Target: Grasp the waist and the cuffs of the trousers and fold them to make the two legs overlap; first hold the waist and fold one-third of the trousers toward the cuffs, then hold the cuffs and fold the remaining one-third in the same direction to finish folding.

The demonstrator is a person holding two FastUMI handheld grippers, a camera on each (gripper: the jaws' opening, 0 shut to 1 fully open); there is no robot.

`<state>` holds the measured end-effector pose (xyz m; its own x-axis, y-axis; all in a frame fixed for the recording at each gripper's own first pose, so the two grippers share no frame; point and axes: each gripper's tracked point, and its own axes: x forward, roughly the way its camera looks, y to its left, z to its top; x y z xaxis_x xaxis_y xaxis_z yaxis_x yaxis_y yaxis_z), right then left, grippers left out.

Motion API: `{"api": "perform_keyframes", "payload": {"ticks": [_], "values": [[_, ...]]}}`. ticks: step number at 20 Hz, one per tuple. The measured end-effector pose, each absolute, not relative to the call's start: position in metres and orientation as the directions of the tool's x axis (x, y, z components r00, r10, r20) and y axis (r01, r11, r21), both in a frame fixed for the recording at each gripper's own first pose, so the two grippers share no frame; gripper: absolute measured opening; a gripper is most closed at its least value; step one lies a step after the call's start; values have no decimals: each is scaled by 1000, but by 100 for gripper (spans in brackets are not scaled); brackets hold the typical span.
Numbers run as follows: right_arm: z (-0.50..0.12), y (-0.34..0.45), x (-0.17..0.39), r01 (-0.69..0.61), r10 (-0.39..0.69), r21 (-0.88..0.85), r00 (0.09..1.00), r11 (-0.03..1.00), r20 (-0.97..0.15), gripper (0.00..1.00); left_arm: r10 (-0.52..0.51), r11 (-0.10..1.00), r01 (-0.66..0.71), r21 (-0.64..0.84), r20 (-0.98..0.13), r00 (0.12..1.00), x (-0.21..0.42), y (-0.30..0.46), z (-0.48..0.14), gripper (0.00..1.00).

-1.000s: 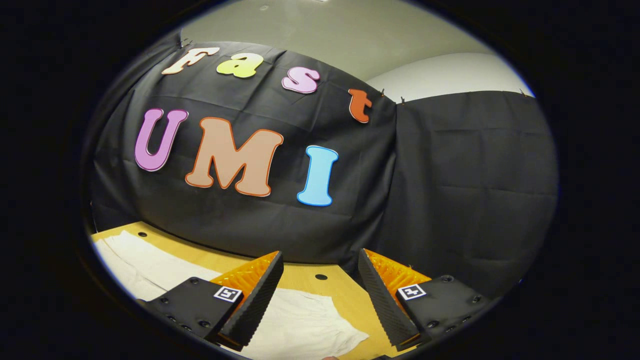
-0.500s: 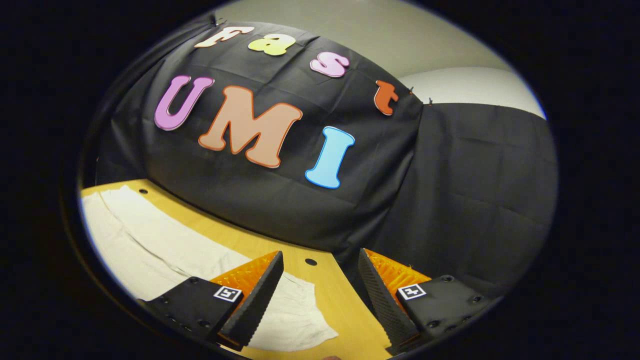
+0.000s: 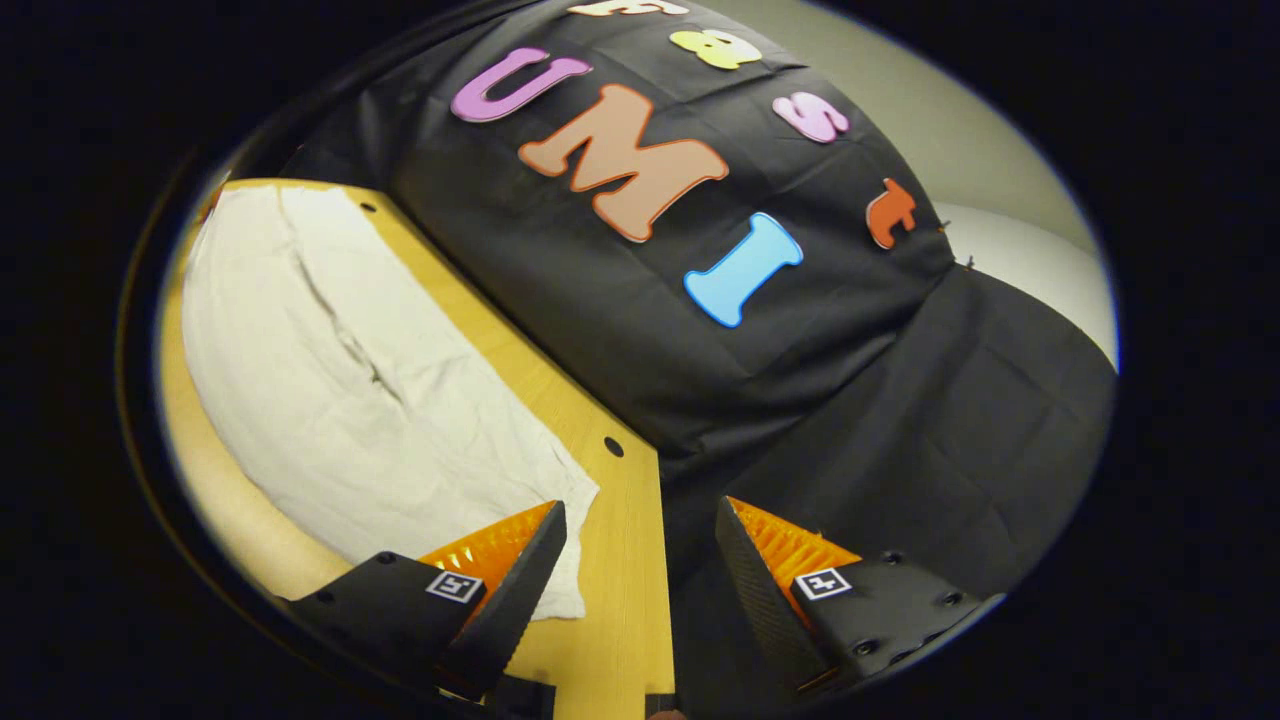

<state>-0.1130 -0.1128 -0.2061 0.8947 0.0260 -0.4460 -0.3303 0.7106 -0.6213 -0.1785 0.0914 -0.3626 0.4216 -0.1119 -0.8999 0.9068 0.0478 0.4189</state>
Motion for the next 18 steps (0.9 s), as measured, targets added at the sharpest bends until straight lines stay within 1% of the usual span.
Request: {"api": "perform_keyframes", "payload": {"ticks": [2,5,8,12,13,17,18], "values": [[-225,-109,-123,-396,54,-648,875,650,-480,97,-111,52,903,426,-897,429,-179,91,-362,0],[-254,-107,-138,-507,108,-679,835,532,-539,97,-106,51,902,429,-895,432,-178,91,-363,0],[-283,-108,-155,-608,149,-663,776,436,-613,98,-98,62,901,430,-896,434,-179,91,-363,0],[-317,-110,-176,-701,175,-626,702,341,-691,98,-85,61,897,439,-893,443,-178,91,-364,0],[-326,-111,-182,-723,179,-613,681,320,-710,100,-82,60,895,442,-891,446,-178,91,-364,0],[-348,-113,-191,-778,185,-576,623,252,-760,100,-67,57,894,443,-892,447,-178,92,-365,0],[-354,-113,-192,-792,179,-561,604,241,-776,98,-62,58,894,444,-892,447,-178,91,-365,0]]}}
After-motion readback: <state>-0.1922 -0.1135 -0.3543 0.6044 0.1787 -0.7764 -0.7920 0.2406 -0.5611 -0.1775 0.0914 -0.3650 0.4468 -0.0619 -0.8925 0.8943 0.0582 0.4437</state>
